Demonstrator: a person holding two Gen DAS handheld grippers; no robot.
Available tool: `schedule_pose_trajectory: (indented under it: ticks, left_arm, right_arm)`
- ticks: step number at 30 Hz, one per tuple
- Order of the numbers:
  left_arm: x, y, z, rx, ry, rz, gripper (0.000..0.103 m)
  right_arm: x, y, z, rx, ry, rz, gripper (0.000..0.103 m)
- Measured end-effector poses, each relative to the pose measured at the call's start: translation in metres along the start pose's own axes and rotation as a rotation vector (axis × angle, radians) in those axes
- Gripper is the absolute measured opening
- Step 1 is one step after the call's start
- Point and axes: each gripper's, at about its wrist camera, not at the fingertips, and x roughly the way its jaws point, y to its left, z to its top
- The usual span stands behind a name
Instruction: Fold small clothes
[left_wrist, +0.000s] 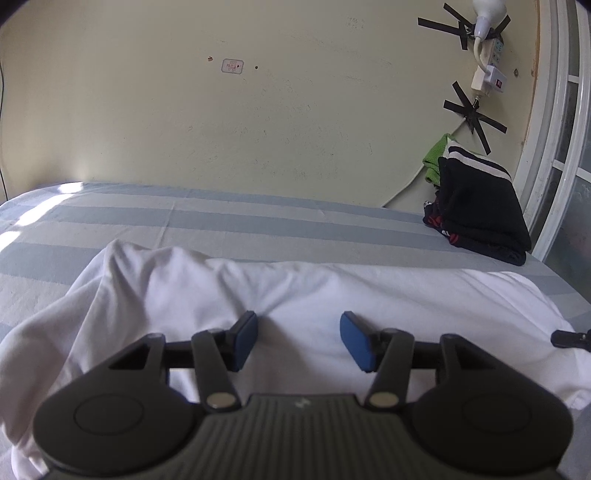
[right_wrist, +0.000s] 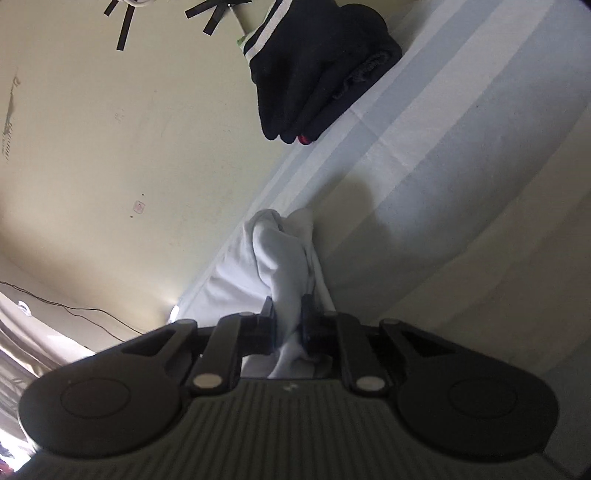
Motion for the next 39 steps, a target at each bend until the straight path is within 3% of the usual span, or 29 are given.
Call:
schedule_pose_trajectory:
  ticks: [4,7,9,12,14,15,17,18,20,23,27,34,38,39]
  left_arm:
    - [0.001,-0.003,0.001,0.017,0.002,-0.004,0.057]
    - [0.0,0.0,0.005,-0.013,0.009,-0.027,0.058]
    - [-0.001,0.005,0.011,-0.066,0.024,-0.07,0.057]
    - [-0.006,0.006,0.028,-0.104,-0.007,-0.111,0.057]
    - [-0.002,0.005,0.036,-0.088,-0.019,-0.102,0.057]
    - [0.008,0.005,0.038,-0.073,-0.004,-0.068,0.057]
    - [0.035,0.012,0.033,-0.063,0.064,0.005,0.048]
    - [0.043,0.015,0.028,-0.063,0.061,0.007,0.048]
    - [0.039,0.016,0.027,-0.066,0.037,-0.005,0.051]
    - [0.036,0.017,0.025,-0.066,0.022,-0.02,0.052]
    - [0.031,0.024,0.023,-0.103,0.007,-0.051,0.053]
    - [0.025,0.022,0.022,-0.088,-0.015,-0.056,0.059]
    - [0.024,0.018,0.022,-0.068,-0.021,-0.049,0.061]
    - [0.024,0.018,0.022,-0.065,-0.021,-0.048,0.061]
  right_arm:
    - [-0.011,0.019,-0.002,-0.111,-0.046,-0.058,0.035]
    - [-0.025,0.043,0.002,-0.243,-0.155,-0.108,0.036]
    - [-0.022,0.06,0.009,-0.305,-0.177,-0.099,0.036]
    - [0.0,0.078,0.02,-0.363,-0.15,-0.017,0.035]
    - [0.031,0.079,0.027,-0.357,-0.084,0.011,0.035]
    - [0.049,0.074,0.03,-0.344,-0.039,-0.019,0.032]
    - [0.087,0.048,0.035,-0.334,-0.007,-0.155,0.001]
    - [0.088,0.034,0.04,-0.269,-0.026,-0.106,0.001]
    - [0.083,0.021,0.048,-0.131,-0.025,-0.073,0.0]
    - [0.061,0.021,0.034,-0.18,-0.067,-0.081,0.002]
    - [0.013,0.027,0.012,-0.211,-0.169,-0.09,0.036]
    - [-0.04,0.025,0.0,-0.274,-0.206,-0.141,0.037]
    - [-0.035,-0.002,0.003,-0.183,-0.187,-0.186,0.037]
    - [-0.033,-0.012,0.004,-0.142,-0.179,-0.192,0.03]
